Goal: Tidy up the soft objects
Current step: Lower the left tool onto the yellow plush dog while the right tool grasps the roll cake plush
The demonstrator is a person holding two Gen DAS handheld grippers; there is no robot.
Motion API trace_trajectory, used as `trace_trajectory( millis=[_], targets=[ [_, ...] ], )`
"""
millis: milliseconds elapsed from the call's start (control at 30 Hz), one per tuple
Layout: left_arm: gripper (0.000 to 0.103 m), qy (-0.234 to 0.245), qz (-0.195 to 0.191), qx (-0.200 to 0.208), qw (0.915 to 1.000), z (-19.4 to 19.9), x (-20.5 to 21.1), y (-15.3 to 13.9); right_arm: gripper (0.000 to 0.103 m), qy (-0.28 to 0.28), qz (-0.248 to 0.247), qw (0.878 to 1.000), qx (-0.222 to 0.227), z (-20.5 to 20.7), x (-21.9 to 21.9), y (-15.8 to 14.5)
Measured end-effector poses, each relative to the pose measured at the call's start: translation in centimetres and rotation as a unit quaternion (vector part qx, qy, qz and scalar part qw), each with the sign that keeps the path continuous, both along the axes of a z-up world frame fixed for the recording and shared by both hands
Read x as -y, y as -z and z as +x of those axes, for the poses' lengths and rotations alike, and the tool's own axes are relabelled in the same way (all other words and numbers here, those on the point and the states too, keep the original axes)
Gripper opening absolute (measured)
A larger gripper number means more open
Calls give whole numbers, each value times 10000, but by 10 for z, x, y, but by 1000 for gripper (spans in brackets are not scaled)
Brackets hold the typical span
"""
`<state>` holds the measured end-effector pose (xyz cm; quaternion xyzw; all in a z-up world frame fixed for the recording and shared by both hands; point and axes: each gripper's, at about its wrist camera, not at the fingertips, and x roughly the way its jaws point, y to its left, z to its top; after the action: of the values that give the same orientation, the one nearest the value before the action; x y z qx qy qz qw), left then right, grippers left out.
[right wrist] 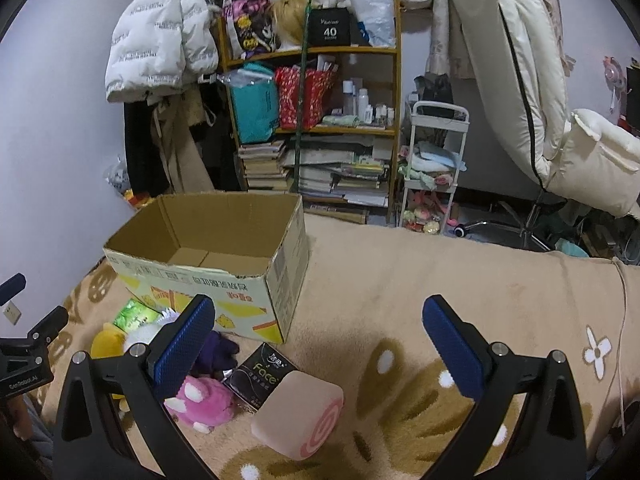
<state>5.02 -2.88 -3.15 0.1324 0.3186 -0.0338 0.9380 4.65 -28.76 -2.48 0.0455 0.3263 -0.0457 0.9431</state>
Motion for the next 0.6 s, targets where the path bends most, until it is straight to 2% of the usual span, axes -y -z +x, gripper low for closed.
trace_trajectory(
  millis=[133, 433, 600],
  targets=[
    [99, 95, -93, -48, 9999, 4, 0, 8, 103, -9, 16, 9998, -222, 11, 1, 11],
    [99, 86, 15, -524, 9986, 18, 7, 37, 103, -80, -20, 9977, -669, 24, -3, 34],
    [99, 154, -102, -904, 9957, 24, 8, 50, 103, -112, -51, 9963, -845, 27, -5, 42]
  ],
)
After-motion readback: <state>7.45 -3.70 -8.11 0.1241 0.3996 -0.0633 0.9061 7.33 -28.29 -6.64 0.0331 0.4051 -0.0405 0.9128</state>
